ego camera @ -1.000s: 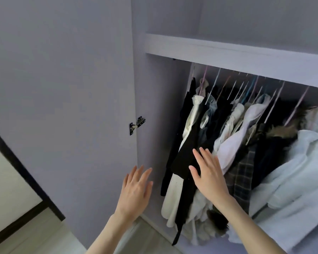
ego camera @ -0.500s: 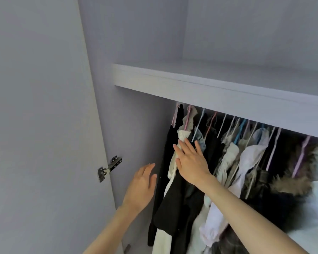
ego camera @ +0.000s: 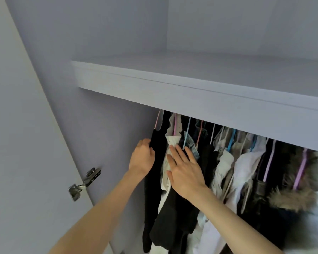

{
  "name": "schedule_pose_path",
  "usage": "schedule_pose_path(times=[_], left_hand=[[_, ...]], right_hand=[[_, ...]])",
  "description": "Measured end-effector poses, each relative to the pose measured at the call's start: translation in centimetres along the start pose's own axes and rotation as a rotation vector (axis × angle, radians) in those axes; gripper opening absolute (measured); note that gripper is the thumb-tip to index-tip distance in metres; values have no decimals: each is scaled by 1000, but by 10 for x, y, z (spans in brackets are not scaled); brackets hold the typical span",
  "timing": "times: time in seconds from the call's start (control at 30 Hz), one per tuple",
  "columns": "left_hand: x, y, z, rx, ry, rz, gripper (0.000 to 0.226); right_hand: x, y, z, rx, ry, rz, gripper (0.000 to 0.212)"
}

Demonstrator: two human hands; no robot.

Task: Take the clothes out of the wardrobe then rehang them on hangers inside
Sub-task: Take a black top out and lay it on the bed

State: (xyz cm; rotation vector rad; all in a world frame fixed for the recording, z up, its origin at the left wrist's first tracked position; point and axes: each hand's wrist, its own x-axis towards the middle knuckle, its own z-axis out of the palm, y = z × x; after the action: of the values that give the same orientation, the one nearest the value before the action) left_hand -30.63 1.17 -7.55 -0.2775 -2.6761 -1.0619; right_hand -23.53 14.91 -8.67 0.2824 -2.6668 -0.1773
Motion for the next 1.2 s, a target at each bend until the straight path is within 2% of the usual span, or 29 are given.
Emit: schedule_pose_path(times=[0.13, 0.2, 0.33, 0.53, 0.63, 0.77, 0.9, 1.07, 1.2], left_hand=[[12, -2, 1, 14, 11, -91, 26], [21, -3, -4, 45, 16, -89, 33], [31, 0, -18, -39, 109, -37, 29], [22, -17, -38, -76, 212, 61, 25], [-3, -34, -44, -69, 259, 112, 23], [-42, -54, -49, -19, 269, 86, 24], [-83, -66, -56, 17, 264, 50, 22], [-136, -81, -67, 3, 268, 8, 20], [-182, -97, -68, 15, 211, -77, 26]], right_hand=[[1, 2, -5, 37, -11, -18, 40], [2, 3, -9, 72, -74, 3, 44], [2, 3, -15, 90, -124, 38, 50], [5, 3, -17, 170, -75, 50, 48], [9, -2, -24, 374, -27, 63, 48], [20, -20, -32, 713, 26, 127, 38], [33, -58, -35, 1064, -121, 260, 38], [39, -109, -33, 1367, -345, 397, 42], [24, -149, -39, 1665, -461, 552, 15]])
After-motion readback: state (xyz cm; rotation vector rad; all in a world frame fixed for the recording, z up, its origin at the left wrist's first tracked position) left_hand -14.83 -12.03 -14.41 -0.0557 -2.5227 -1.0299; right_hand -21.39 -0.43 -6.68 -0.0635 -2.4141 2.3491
